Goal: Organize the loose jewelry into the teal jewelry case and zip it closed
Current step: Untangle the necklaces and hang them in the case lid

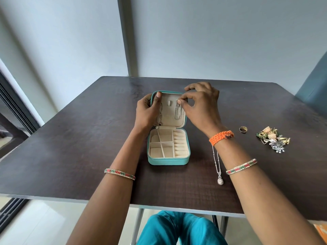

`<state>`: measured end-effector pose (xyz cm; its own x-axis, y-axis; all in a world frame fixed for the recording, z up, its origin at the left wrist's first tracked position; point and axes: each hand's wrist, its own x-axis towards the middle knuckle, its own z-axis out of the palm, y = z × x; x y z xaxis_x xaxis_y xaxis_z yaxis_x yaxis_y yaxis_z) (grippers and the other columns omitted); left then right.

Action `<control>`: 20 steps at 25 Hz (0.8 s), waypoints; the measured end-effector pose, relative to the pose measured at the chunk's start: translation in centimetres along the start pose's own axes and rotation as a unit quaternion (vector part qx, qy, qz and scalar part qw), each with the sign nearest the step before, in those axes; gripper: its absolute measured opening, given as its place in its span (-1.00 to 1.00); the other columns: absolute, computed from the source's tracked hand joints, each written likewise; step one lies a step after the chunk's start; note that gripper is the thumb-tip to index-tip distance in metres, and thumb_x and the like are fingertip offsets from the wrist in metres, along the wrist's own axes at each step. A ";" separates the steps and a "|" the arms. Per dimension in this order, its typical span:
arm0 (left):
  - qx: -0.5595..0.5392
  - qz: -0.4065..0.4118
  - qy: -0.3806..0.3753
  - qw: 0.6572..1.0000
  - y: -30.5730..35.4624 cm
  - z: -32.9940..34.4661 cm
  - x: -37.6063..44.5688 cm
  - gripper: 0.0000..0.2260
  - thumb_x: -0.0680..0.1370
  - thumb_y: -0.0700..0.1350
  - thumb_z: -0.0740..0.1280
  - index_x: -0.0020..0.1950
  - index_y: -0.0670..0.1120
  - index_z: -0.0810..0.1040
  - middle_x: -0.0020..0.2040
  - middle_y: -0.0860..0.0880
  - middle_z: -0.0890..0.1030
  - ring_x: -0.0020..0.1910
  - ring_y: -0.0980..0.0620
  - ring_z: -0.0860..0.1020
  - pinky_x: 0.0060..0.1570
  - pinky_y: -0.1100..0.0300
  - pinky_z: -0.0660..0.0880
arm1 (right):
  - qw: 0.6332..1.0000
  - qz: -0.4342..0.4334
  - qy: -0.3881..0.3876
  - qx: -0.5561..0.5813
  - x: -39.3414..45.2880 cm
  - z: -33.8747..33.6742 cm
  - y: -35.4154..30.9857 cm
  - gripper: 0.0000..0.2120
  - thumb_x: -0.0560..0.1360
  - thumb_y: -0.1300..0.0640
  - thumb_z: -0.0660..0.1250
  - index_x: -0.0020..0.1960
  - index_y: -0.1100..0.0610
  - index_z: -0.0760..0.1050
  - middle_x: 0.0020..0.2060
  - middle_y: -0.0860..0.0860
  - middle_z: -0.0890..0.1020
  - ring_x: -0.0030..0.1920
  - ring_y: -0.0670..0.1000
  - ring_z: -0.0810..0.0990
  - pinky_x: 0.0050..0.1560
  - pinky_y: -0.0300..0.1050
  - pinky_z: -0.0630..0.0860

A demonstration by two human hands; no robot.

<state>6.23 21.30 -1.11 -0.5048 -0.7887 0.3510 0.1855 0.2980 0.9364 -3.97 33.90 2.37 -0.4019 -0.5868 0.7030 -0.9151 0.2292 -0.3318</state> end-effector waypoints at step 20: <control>-0.006 0.053 -0.007 0.999 1.0 0.4 -0.4 -0.85 0.57 -0.02 0.30 -0.18 0.00 0.55 -0.42 0.21 0.52 -0.37 0.26 0.43 -0.32 0.31 0.39 | 0.991 0.117 0.060 -0.013 -0.3 -0.6 -1.4 -0.86 0.37 -0.04 0.47 -0.22 0.01 0.58 -0.11 -0.02 0.63 -0.01 0.05 0.52 -0.04 -0.10 0.31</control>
<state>6.29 22.15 -0.38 -0.4931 -0.7462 0.4472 0.2475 0.3725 0.8944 -2.55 34.24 3.03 -0.6022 -0.4190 0.6796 -0.7968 0.3683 -0.4790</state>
